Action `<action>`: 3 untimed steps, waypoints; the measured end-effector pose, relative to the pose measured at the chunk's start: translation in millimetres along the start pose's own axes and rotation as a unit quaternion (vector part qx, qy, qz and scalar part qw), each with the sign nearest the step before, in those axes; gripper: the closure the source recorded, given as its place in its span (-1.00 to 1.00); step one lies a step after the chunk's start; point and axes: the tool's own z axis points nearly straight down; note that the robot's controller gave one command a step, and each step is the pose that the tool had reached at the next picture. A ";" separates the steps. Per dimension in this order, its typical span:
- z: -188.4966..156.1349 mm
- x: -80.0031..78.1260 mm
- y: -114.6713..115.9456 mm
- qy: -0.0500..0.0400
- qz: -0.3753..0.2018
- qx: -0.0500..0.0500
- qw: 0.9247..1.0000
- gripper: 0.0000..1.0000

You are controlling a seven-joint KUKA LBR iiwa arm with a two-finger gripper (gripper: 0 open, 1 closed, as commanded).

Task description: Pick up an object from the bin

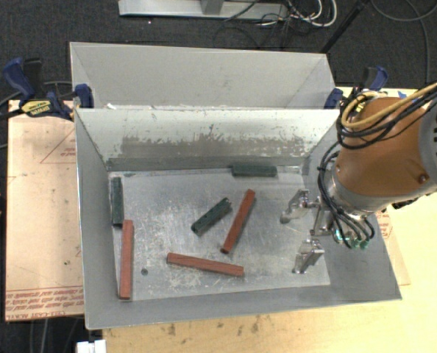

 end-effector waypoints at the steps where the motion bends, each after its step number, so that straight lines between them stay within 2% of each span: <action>1: -3.3 -1.7 0.1 -0.004 -0.001 0.000 1.000 -1.00; 2: 37.8 -14.7 22.3 -0.008 -0.016 0.001 1.000 -1.00; 3: 69.7 -41.0 75.4 -0.002 -0.010 0.000 1.000 -1.00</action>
Offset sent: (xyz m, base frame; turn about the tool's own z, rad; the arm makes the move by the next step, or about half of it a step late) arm 0.0258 0.0557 -0.1012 -0.0774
